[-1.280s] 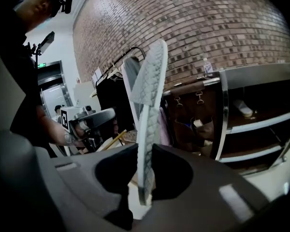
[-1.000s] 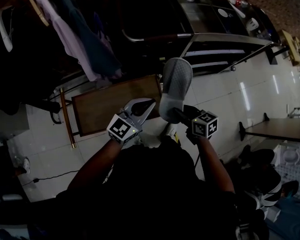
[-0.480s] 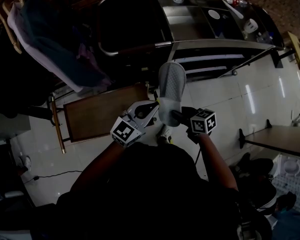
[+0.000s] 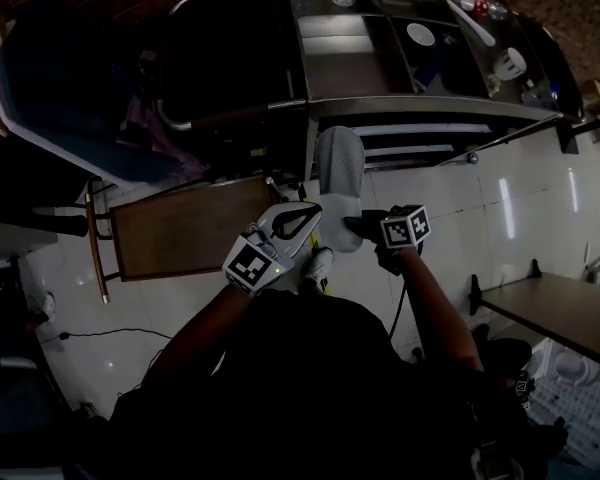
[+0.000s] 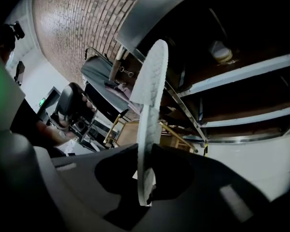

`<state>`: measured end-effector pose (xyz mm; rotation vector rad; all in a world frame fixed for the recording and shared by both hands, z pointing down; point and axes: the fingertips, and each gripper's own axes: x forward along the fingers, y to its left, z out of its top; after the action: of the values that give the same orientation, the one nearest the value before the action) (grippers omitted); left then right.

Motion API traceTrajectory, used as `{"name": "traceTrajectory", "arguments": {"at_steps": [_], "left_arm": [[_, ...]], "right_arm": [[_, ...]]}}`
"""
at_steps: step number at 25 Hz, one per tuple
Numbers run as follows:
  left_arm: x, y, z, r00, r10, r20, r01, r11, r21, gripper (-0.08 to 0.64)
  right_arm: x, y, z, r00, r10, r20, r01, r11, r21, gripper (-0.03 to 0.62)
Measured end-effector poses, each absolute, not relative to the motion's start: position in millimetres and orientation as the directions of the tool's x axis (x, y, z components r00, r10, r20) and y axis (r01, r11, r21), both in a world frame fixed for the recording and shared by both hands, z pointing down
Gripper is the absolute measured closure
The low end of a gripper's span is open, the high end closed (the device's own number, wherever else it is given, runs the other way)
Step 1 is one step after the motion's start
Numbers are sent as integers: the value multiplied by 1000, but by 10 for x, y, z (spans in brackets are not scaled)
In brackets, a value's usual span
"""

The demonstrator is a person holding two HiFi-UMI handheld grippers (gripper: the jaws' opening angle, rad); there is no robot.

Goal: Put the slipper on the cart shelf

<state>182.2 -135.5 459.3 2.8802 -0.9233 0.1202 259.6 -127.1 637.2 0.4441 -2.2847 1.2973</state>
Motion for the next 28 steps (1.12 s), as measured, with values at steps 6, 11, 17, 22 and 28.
{"name": "traceTrajectory", "arguments": {"at_steps": [6,11,17,22,28], "left_arm": [[1970,-1573,4587,781,-610,133,-624,-772,119,558],[1943,-1652,4678,757,-637,146,-653,-748,117,558],[1892,-1751,4720,733,-662,154,-679,-723,127,558],[1842,-1788,4752,715,-682,151,-699,-704,130,558],[1775,-1761,4835,695,-696,182,-719,-679,146,558]], "right_arm": [[2678,-1904,6683,-864,38,502,-440,429,-789,528],[2624,-2397,6899,-863,67,502,-438,398,-806,526],[2529,-2983,6956,-885,-5,465,-433,374,-820,526],[2513,-3429,7009,-907,-113,405,-420,304,-855,525],[2591,-3847,6957,-885,-322,336,-421,247,-873,520]]}}
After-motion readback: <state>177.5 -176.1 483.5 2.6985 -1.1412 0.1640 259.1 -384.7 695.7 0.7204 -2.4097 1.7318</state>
